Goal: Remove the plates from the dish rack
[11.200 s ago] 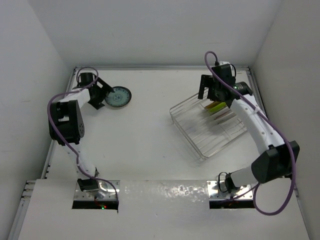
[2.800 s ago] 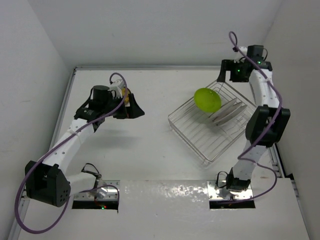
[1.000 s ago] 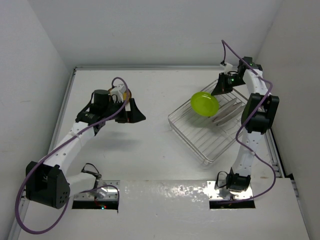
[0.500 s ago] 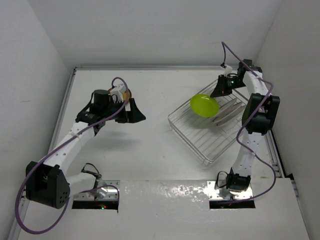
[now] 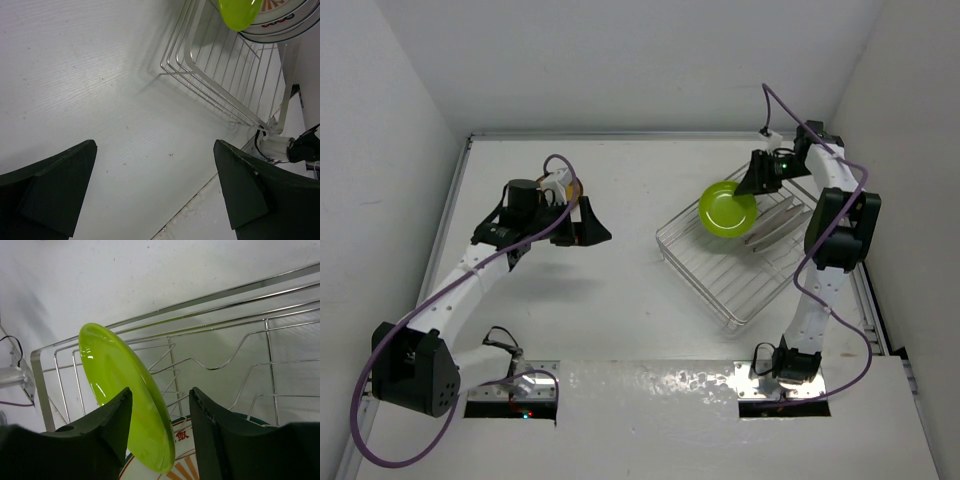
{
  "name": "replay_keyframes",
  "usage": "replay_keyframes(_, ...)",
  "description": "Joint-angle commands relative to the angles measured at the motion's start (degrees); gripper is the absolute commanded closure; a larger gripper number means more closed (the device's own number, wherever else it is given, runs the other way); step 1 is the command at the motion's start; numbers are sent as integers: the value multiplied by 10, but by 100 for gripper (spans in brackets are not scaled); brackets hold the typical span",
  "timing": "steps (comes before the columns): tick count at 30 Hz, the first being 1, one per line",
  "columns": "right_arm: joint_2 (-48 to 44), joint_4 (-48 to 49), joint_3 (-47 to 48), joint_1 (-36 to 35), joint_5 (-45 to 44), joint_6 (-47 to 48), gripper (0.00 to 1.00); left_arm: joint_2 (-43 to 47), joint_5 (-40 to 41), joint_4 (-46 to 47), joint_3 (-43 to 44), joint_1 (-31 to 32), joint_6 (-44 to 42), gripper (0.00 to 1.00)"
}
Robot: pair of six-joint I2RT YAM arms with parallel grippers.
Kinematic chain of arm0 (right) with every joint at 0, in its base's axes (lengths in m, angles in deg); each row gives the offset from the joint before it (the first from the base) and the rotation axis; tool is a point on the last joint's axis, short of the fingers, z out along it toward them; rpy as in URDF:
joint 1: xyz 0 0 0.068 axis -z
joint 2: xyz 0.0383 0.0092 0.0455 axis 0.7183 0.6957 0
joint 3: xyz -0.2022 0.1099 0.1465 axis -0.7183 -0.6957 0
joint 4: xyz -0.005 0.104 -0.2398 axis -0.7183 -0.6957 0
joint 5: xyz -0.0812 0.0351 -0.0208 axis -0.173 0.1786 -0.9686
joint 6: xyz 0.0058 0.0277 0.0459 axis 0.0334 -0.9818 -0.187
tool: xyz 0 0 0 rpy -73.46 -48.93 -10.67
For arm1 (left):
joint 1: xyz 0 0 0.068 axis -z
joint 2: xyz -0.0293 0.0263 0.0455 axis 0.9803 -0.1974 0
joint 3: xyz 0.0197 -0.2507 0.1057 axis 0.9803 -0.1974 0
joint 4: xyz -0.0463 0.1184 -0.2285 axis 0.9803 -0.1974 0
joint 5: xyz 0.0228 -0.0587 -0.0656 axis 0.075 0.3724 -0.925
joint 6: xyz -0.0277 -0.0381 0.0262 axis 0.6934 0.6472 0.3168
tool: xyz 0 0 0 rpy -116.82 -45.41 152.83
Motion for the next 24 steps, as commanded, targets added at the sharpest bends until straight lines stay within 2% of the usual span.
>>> replay_keyframes(1, -23, -6, -4, 3, 15, 24, 53, 2, -11, 24, 3, -2, 3, 0)
replay_keyframes(3, -18, -8, -8, 3, 24, 31, 61, 2, -11, 25, 3, -3, 3, 0)
replay_keyframes(4, -17, -9, -8, 3, 25, 33, 72, 2, -11, 25, 3, -2, 3, 0)
replay_keyframes(10, -11, -10, -9, 3, 27, 33, 100, 0, -12, 24, 4, -2, 3, 0)
replay_keyframes(14, -25, 5, -7, 5, 12, 13, 100, -1, -12, 25, 5, -2, 3, 0)
replay_keyframes(17, -42, 27, 13, 6, -12, -39, 100, -2, -13, 26, 9, -2, 8, 0)
replay_keyframes(24, -112, 94, 79, 6, -50, -243, 100, 2, -19, 28, 53, -2, 34, 0)
